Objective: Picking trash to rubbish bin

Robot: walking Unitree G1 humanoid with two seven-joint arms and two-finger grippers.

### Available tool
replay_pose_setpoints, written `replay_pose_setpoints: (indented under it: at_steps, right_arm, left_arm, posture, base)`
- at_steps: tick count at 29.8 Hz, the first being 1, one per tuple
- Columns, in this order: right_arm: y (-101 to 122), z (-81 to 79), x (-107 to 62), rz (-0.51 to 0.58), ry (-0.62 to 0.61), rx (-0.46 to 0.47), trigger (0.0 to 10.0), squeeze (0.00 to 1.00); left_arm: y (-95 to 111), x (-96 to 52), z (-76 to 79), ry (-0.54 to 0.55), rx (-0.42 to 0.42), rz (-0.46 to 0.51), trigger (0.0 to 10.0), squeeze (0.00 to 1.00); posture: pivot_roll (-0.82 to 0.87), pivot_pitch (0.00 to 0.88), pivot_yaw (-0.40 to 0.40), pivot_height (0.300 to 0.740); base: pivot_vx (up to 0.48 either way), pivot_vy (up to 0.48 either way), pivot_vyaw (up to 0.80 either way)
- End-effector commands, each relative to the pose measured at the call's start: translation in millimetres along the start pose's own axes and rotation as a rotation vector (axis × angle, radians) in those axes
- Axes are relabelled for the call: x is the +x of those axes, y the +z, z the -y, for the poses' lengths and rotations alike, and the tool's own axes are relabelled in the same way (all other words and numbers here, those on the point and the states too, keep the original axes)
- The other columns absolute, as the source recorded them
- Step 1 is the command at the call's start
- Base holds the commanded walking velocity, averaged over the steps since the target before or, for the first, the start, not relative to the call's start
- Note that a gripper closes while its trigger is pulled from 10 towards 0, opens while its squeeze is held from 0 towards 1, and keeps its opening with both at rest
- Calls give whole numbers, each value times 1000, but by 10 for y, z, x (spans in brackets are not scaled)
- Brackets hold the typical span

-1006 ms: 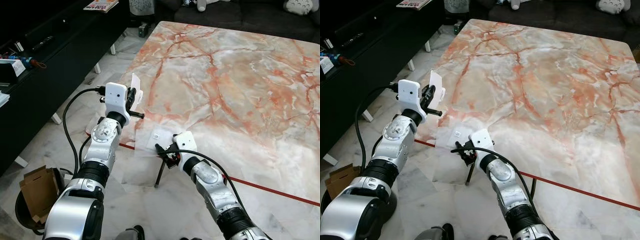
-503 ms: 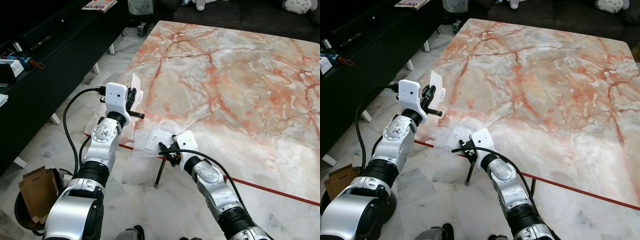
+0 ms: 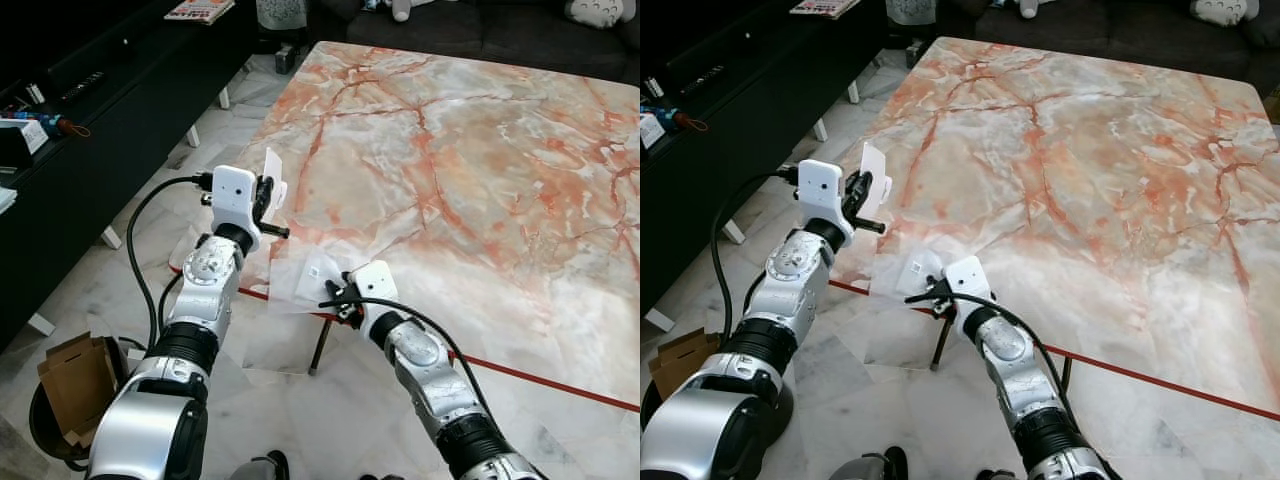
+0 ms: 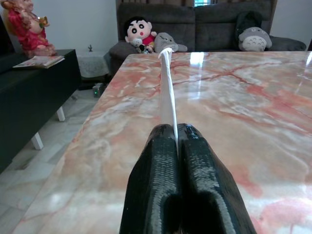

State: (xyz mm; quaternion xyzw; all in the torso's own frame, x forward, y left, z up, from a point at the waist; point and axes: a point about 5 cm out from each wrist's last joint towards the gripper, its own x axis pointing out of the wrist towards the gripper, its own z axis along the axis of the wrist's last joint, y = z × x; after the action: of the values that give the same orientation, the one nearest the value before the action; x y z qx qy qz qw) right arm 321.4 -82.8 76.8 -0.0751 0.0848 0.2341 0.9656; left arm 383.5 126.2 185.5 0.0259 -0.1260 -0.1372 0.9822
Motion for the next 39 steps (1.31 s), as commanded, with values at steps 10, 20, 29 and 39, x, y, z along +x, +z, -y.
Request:
replay_pose_setpoints:
  at_steps: [10,20,29,39]
  right_arm:
    - [138,343,-45,78,-184,17,0,0]
    - [363,454,-77,224,-255,91,0,0]
    - [703,626,-165,439,-348,183,0,0]
    - [822,715,-240,546,-442,247,10000,0]
  left_arm:
    - [-19,7,20,-13,12,-18,10000,0]
    - [3,15,28,-7,2,-3,10000,0]
    - [35,18,67,-2,-30,33,10000,0]
    - [34,-11,189,-6,-83,80,10000,0]
  posture:
    - [138,145,-7,740]
    - [138,144,-8,740]
    - [138,141,-11,740]
    - [137,130,-11,740]
  base:
    - [0,0,0]
    - [0,0,0]
    - [0,0,0]
    - [0,0,0]
